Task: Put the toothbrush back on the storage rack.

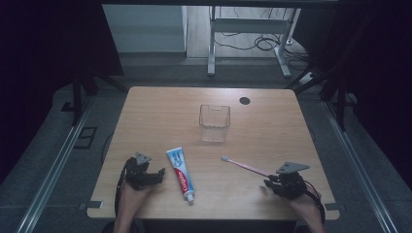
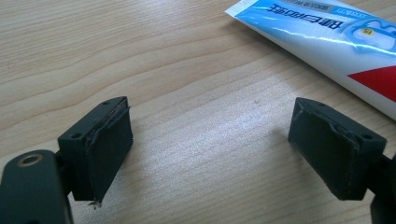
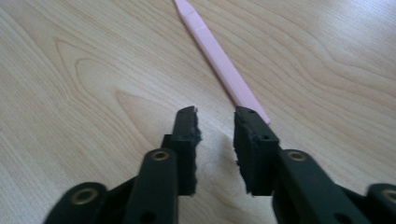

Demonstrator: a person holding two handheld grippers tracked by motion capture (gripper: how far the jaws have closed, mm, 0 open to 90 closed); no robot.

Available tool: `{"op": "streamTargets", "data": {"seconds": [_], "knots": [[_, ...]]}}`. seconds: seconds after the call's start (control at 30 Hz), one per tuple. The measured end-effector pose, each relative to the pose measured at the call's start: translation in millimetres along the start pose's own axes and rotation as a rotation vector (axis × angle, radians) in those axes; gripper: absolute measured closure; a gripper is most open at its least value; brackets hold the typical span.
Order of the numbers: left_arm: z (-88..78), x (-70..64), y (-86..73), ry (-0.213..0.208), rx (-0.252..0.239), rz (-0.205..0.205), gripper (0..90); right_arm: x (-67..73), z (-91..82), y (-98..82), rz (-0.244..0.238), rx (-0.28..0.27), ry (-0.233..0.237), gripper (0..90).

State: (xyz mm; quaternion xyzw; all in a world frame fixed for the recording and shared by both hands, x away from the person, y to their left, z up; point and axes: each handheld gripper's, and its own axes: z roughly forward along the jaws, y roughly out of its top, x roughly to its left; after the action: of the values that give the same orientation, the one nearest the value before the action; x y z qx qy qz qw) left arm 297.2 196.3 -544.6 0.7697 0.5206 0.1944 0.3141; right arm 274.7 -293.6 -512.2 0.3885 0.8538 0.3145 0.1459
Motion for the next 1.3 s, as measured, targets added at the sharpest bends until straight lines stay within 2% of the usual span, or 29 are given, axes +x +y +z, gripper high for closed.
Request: {"op": "streamTargets", "data": {"seconds": [0.17, 0.3, 0.53, 0.67, 0.93, 1.3], "knots": [[0.0, -0.1, -0.1, 0.000, 0.000, -0.002, 13.6, -9.2, -0.7, 9.3, 0.011, -0.016, 0.035, 79.3], [0.0, -0.1, -0.1, 0.001, 0.000, -0.002, 13.6, -17.8, 0.4, 15.6, 0.031, -0.028, 0.069, 81.9], [0.1, -0.3, -0.1, 0.001, -0.002, -0.004, 13.6, -25.6, 7.3, 28.0, 0.017, -0.032, 0.057, 81.7], [0.1, -0.5, -0.2, 0.000, -0.002, -0.008, 13.6, -28.0, 14.0, 35.7, 0.024, -0.012, 0.058, 82.8], [0.1, -0.3, -0.1, 0.000, -0.001, -0.004, 13.6, -29.8, 29.2, 48.8, 0.020, 0.015, 0.084, 85.8], [0.1, -0.1, 0.0, 0.000, -0.002, -0.002, 13.6, -32.4, 45.4, 50.9, 0.020, 0.055, 0.078, 85.6]]}}
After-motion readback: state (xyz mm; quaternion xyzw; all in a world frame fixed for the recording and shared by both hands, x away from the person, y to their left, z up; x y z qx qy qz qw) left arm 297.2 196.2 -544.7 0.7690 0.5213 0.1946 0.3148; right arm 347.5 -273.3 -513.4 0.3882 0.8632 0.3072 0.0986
